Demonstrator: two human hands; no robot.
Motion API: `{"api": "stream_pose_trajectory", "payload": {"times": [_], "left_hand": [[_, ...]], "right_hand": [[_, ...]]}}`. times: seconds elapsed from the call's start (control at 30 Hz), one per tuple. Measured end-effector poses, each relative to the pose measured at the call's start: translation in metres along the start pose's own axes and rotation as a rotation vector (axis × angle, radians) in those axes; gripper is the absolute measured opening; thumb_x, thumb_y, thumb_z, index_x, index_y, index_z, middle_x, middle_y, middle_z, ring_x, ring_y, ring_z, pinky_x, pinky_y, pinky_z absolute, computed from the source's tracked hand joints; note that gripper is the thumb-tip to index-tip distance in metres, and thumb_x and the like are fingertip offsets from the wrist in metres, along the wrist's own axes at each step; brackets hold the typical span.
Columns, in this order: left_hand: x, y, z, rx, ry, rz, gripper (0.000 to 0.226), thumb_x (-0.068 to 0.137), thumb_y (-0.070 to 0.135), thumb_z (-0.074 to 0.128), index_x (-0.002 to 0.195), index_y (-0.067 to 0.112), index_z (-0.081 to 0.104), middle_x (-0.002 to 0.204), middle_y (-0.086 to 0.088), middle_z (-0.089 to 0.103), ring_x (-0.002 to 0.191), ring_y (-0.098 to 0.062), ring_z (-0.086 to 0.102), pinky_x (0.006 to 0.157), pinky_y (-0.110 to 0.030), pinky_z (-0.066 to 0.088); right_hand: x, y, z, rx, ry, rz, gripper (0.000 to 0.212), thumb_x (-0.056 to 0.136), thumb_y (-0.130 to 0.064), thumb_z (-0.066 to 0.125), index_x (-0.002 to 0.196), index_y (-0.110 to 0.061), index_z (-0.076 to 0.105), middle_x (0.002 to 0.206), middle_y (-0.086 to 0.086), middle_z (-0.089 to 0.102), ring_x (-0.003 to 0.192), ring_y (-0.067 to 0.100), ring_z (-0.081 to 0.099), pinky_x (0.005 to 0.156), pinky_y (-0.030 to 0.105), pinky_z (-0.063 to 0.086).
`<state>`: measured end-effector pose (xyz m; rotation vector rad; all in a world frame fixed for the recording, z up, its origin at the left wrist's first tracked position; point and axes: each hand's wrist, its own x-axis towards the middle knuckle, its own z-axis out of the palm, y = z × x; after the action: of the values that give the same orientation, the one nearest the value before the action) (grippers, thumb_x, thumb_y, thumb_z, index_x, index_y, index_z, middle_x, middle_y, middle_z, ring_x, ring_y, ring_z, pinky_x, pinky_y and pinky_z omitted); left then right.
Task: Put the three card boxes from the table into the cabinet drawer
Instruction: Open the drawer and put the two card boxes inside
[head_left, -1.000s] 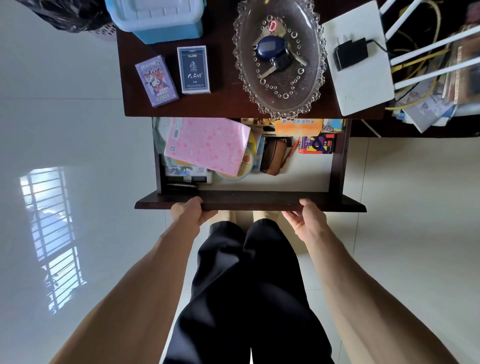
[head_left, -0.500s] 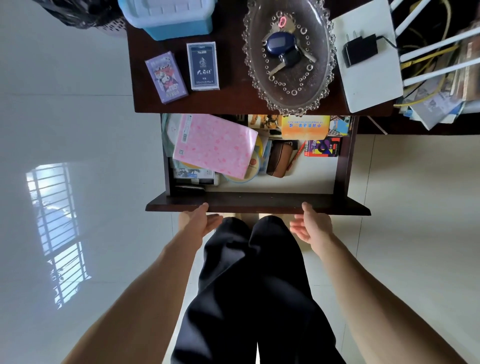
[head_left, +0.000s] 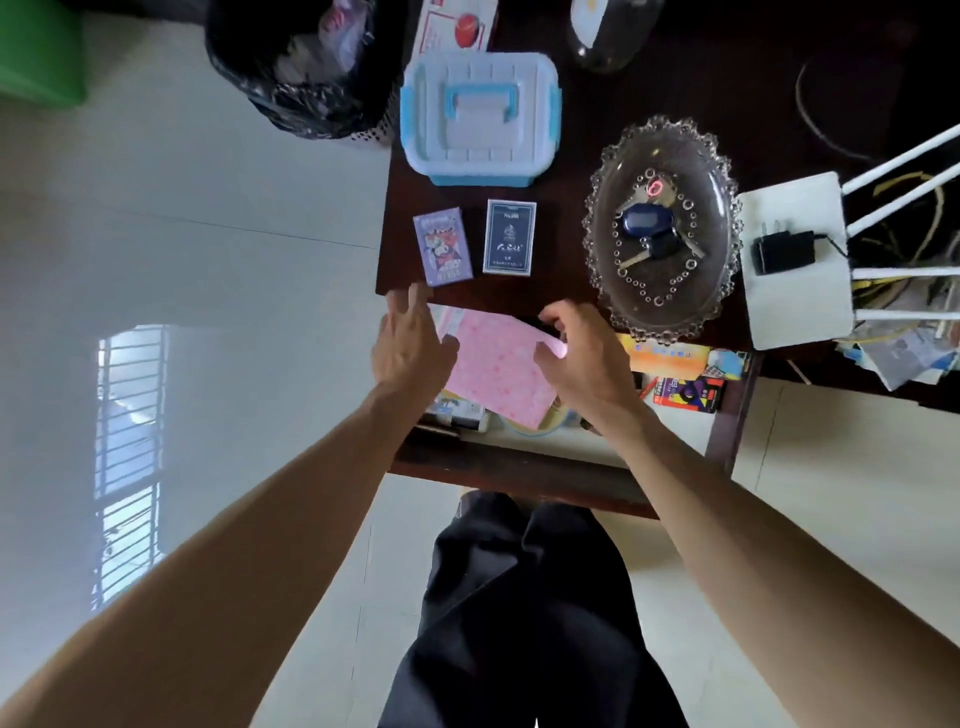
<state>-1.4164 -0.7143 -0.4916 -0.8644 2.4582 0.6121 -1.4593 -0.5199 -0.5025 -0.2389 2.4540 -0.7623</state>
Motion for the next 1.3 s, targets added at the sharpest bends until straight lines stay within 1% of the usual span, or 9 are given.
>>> {"api": "stream_pose_trajectory", "payload": {"times": [0.13,0.27,0.37,0.57,0.77,0.93,1.07,1.17,1.3], "left_hand": [[0.043,0.013,-0.017,0.145,-0.007,0.181,0.084,0.075,0.017,0.075,0.144,0.023,0.028,0.148,-0.007,0.032,0.12,-0.035,0.048,0.083,-0.046,0.052],[0.069,0.015,-0.019,0.258,-0.057,0.231,0.093,0.075,0.014,0.074,0.149,0.026,0.019,0.162,-0.005,0.013,0.125,-0.036,0.045,0.086,-0.045,0.05],[0.078,0.011,-0.018,0.31,-0.07,0.26,0.096,0.077,0.012,0.074,0.15,0.033,0.016,0.163,-0.009,0.01,0.124,-0.036,0.046,0.091,-0.045,0.048],[0.083,0.005,-0.018,0.354,-0.009,0.352,0.091,0.076,-0.001,0.067,0.146,0.036,0.023,0.157,-0.013,0.022,0.118,-0.035,0.05,0.092,-0.044,0.047],[0.08,0.005,-0.024,0.285,0.008,0.377,0.095,0.07,0.019,0.08,0.147,0.03,0.026,0.136,-0.009,0.042,0.112,-0.034,0.056,0.075,-0.043,0.053],[0.037,-0.012,-0.023,0.137,0.023,0.311,0.109,0.058,0.031,0.09,0.145,0.02,0.026,0.132,-0.011,0.047,0.109,-0.035,0.059,0.079,-0.046,0.056],[-0.014,-0.028,-0.002,0.049,-0.056,0.179,0.102,0.062,0.037,0.087,0.143,0.013,0.031,0.132,-0.014,0.046,0.114,-0.031,0.051,0.095,-0.045,0.051],[-0.044,-0.027,0.024,-0.031,-0.156,0.04,0.086,0.063,0.043,0.083,0.131,0.015,0.04,0.123,-0.012,0.044,0.112,-0.031,0.05,0.094,-0.043,0.05],[-0.073,-0.009,0.061,-0.15,-0.234,-0.154,0.087,0.059,0.056,0.075,0.13,0.014,0.047,0.121,-0.011,0.045,0.113,-0.031,0.05,0.099,-0.046,0.048]], "right_hand": [[0.06,-0.039,-0.011,-0.221,0.002,-0.144,0.06,0.083,-0.023,0.074,0.139,-0.017,0.051,0.134,0.008,0.056,0.117,0.03,0.056,0.092,0.044,0.052],[0.092,-0.054,-0.015,-0.382,-0.101,-0.186,0.08,0.08,-0.023,0.076,0.151,-0.022,0.039,0.156,0.007,0.039,0.138,0.031,0.041,0.104,0.05,0.046],[0.104,-0.056,-0.016,-0.492,-0.163,-0.208,0.088,0.081,-0.021,0.076,0.156,-0.025,0.031,0.165,0.01,0.026,0.148,0.03,0.028,0.109,0.05,0.041],[0.116,-0.056,-0.016,-0.573,-0.174,-0.212,0.089,0.079,-0.022,0.078,0.155,-0.027,0.031,0.156,0.01,0.036,0.145,0.031,0.032,0.106,0.051,0.04],[0.107,-0.053,-0.023,-0.476,-0.157,-0.183,0.094,0.073,-0.026,0.083,0.153,-0.025,0.034,0.144,0.008,0.045,0.131,0.03,0.042,0.095,0.044,0.048],[0.04,-0.033,-0.017,-0.294,-0.096,-0.183,0.091,0.067,-0.029,0.081,0.148,-0.025,0.04,0.131,0.005,0.053,0.118,0.029,0.049,0.086,0.041,0.054],[-0.023,-0.001,-0.005,-0.155,-0.058,-0.043,0.099,0.066,-0.038,0.081,0.151,-0.018,0.037,0.129,0.009,0.056,0.118,0.029,0.053,0.093,0.04,0.051],[-0.061,0.031,0.003,-0.013,-0.022,0.174,0.11,0.066,-0.048,0.084,0.154,-0.01,0.031,0.14,0.012,0.05,0.128,0.029,0.047,0.105,0.045,0.044],[-0.093,0.081,0.01,0.1,-0.002,0.454,0.099,0.062,-0.033,0.087,0.145,-0.011,0.038,0.131,0.011,0.051,0.119,0.029,0.051,0.1,0.041,0.049]]}}
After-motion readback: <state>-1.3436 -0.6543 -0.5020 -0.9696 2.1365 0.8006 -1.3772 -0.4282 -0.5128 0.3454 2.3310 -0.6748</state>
